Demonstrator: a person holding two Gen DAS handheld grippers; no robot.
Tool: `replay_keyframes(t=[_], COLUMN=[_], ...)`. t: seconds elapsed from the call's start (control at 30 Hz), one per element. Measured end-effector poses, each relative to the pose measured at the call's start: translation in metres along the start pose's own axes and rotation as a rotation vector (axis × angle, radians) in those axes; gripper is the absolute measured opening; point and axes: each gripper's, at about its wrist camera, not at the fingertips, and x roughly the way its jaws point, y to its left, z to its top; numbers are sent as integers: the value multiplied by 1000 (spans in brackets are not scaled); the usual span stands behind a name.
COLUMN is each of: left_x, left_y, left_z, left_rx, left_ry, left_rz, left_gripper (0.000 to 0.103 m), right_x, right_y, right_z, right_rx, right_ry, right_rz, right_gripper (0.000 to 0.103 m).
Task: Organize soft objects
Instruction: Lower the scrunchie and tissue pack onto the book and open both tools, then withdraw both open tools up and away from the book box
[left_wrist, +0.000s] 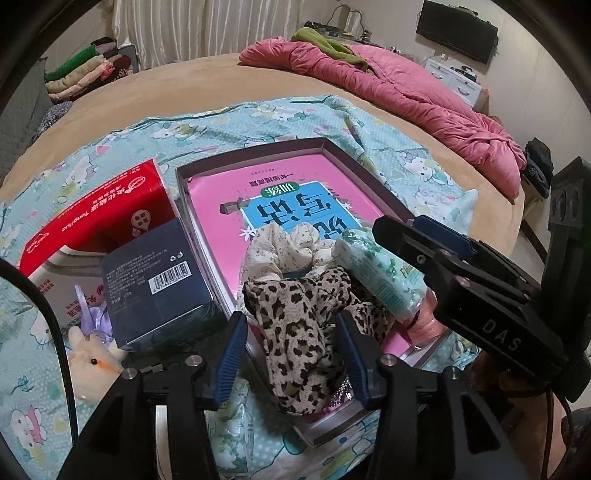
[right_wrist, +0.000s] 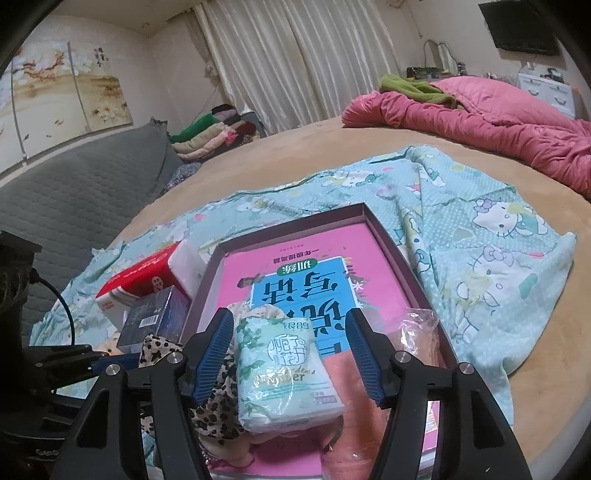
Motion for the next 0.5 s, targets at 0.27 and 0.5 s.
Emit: replay_keyframes(t=[0.27, 0.5], left_x=[-11, -21], left_y=[-3, -6], left_z=[1, 1], left_rx=[16, 24], left_ry=[-18, -31], left_rz=[13, 31], left_gripper=[64, 66], right_x=[-4, -13], right_y=[-2, -1], right_z=[1, 1], right_rx=[5, -2], right_ry=[-8, -31], right_rz=[-20, -46], right_gripper=[74, 77])
